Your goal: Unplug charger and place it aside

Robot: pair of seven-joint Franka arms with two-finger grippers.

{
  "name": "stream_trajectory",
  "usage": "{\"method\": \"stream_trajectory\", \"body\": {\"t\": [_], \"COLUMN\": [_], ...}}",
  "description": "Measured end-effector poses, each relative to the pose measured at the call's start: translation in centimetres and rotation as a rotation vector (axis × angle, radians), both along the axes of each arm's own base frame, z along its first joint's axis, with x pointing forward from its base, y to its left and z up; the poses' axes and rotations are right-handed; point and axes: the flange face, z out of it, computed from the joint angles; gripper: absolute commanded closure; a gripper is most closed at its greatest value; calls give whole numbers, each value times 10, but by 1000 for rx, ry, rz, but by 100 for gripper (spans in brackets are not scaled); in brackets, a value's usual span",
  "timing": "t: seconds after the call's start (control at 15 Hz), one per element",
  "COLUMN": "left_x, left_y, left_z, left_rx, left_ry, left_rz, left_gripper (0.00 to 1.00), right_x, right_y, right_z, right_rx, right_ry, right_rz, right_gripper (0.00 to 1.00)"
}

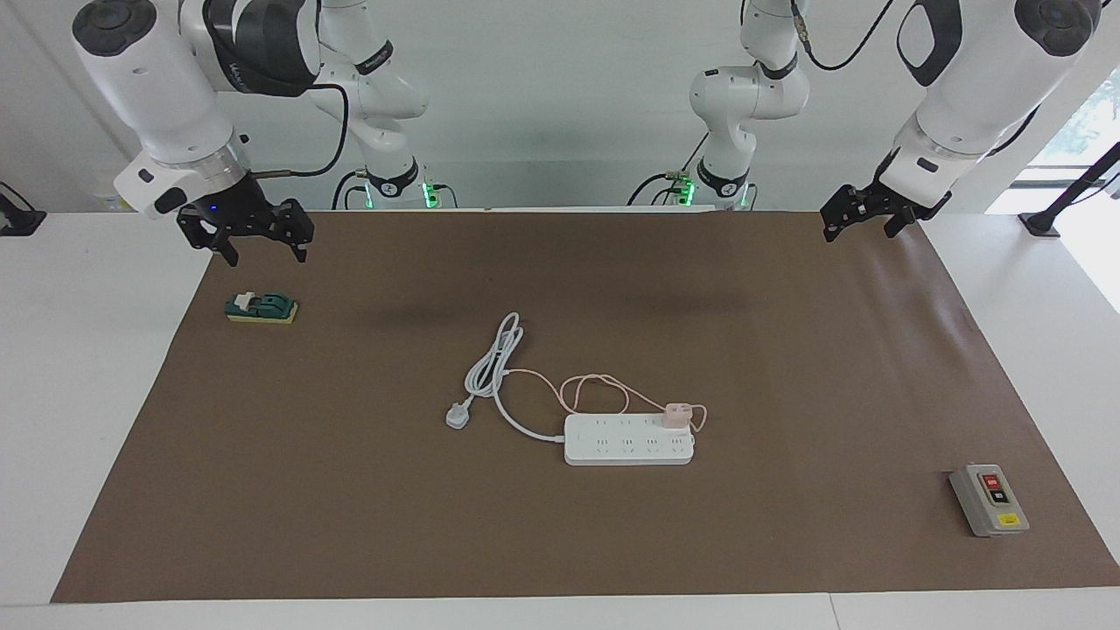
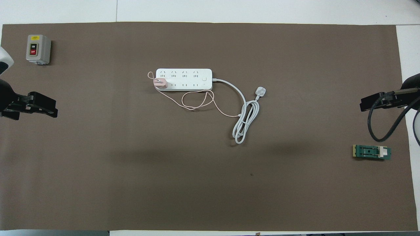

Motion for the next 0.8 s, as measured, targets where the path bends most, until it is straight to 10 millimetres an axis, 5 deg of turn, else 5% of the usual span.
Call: {"method": "stream_trajectory", "body": {"t": [0.8], "left_x": [0], "left_y": [1], "left_z": [0], "left_rx": [1], "left_ry": [2], "left_rz": [10], "left_gripper": [0], "right_x": [0], "right_y": [0], "right_z": [0], "right_rx": [0], "right_ry": [0], "right_rz": [0], "right_gripper": [0]}}
